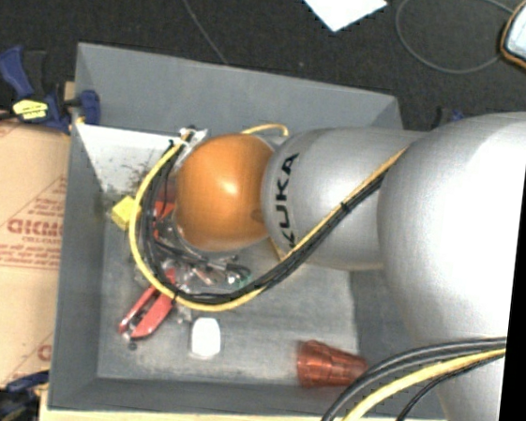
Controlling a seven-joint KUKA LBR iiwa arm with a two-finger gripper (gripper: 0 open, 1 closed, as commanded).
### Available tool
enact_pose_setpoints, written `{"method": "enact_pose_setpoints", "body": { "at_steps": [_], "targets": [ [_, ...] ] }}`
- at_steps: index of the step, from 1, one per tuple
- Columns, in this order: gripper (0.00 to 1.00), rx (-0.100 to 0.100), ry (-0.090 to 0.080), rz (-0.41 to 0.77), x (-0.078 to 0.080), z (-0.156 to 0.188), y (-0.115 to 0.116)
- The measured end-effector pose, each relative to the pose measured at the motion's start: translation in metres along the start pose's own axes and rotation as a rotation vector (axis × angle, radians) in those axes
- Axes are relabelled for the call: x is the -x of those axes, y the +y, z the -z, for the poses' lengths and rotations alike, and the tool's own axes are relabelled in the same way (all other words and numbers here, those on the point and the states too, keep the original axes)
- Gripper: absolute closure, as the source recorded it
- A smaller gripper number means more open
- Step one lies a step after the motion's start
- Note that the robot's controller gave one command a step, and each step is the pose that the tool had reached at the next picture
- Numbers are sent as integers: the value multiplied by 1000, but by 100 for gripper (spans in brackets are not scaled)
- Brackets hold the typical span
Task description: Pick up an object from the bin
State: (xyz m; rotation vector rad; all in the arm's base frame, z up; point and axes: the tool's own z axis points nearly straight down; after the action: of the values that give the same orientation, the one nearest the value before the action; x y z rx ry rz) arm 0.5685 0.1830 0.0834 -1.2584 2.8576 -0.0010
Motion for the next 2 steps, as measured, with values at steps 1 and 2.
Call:
{"method": "enact_pose_setpoints", "body": {
  "at_steps": [1,2],
  "targets": [
    [100,-1,-3,-2,1,10,0],
    [100,-1,-3,-6,0,25,-1]
  ]
}}
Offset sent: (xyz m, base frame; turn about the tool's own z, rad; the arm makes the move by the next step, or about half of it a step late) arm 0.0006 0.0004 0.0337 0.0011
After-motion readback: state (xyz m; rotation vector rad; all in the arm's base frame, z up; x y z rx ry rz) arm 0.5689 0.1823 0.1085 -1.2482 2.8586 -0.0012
